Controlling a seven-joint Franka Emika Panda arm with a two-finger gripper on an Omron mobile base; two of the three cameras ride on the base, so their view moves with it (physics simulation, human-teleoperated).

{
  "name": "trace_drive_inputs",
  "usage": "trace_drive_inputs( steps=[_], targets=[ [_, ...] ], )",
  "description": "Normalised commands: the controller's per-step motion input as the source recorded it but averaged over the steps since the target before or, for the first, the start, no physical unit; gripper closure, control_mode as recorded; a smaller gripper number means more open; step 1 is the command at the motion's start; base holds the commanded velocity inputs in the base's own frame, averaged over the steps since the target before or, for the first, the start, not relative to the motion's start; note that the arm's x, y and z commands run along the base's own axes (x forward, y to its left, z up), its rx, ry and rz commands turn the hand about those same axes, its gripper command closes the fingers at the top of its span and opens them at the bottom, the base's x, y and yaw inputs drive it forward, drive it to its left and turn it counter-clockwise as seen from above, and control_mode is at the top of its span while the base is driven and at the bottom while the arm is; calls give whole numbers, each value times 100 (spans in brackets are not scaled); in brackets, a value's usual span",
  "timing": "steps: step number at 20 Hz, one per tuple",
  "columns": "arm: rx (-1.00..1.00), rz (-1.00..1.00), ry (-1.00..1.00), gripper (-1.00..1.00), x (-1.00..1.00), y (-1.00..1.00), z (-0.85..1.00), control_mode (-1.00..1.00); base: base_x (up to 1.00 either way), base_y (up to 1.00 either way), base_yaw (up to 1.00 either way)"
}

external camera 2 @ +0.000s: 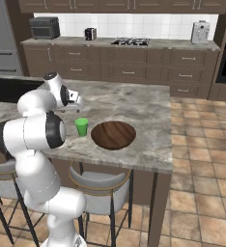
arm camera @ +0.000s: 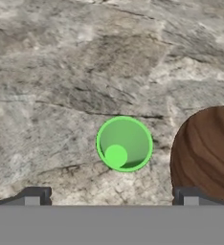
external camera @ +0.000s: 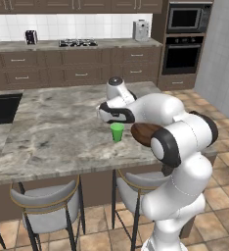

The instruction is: Place the cup inside the bowl on the dining table and move the bowl to any counter.

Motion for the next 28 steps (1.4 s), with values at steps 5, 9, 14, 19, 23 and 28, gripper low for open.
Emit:
trace_drive_inputs(
  steps=[5, 9, 14, 19, 23, 28],
  targets=[
    [0, 0, 0, -100, 0, 0, -14, -100, 0, 0, 0],
    [0, 0, 0, -100, 0, 0, -18, -100, 0, 0, 0],
    [0, 0, 0, -100, 1, 0, -19, -100, 0, 0, 0],
    [0, 0, 0, -100, 0, 0, -17, -100, 0, 0, 0],
    [0, 0, 0, -100, 2, 0, -11, -100, 0, 0, 0],
    [0, 0, 0, -100, 11, 0, -7, -100, 0, 0, 0]
  ],
)
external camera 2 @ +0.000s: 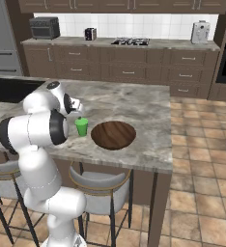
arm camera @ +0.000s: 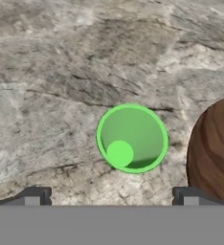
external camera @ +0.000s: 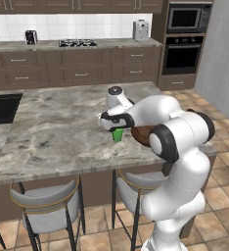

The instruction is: Place the cup inside the bowl on the dining table and move the bowl to any counter.

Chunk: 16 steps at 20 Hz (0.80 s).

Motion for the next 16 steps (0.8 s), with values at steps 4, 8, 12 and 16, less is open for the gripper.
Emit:
trace_drive_inputs(
  steps=[4, 8, 12, 16],
  targets=[
    [0, 0, 1, -100, 19, 0, 0, -100, 0, 0, 0],
    [0, 0, 0, -100, 19, 0, 0, -100, 0, 0, 0],
    [0, 0, 0, -100, 2, 0, -9, -100, 0, 0, 0],
    [0, 0, 0, -100, 0, 0, -18, -100, 0, 0, 0]
  ],
)
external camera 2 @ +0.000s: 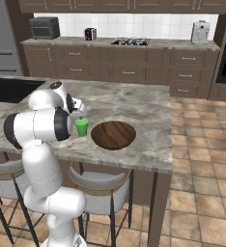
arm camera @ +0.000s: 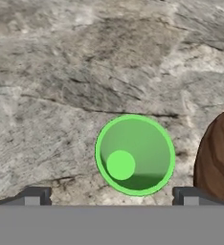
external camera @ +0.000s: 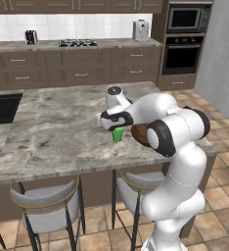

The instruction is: Place the cup inside the bowl on the dining table and move the bowl to any counter.

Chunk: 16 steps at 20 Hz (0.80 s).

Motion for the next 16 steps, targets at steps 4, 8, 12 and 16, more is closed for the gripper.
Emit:
trace_drive_inputs(
  steps=[4, 8, 12, 16],
  targets=[
    [0, 0, 0, -100, 0, 0, -22, -100, 0, 0, 0],
    [0, 0, 0, -100, 1, 0, -17, -100, 0, 0, 0],
    [0, 0, 0, -100, 5, 0, -12, -100, 0, 0, 0],
    [0, 0, 0, -100, 5, 0, -9, -100, 0, 0, 0]
  ],
)
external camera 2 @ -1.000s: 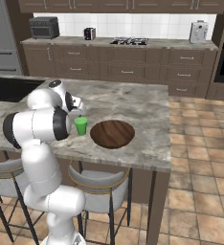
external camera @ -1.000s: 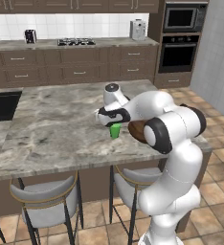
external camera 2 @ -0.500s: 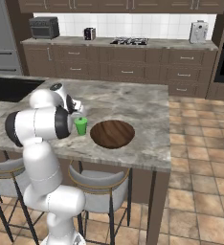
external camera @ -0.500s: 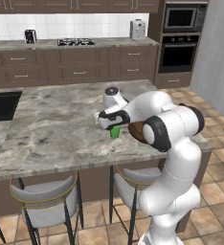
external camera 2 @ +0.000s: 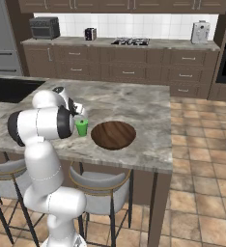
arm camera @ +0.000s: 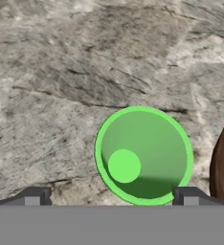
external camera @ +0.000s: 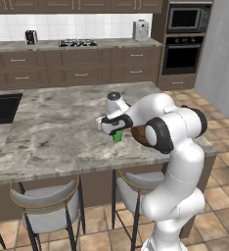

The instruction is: Place the cup inside the bowl on the dining table and move the bowl to any counter.

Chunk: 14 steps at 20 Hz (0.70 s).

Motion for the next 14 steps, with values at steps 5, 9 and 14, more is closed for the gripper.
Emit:
trace_drive_inputs(
  steps=[5, 9, 14],
  targets=[
    [0, 0, 0, -100, 3, 0, -10, -100, 0, 0, 0],
    [0, 0, 0, -100, 4, 0, -9, -100, 0, 0, 0],
    [0, 0, 0, -100, 2, 0, -5, -100, 0, 0, 0]
  ],
)
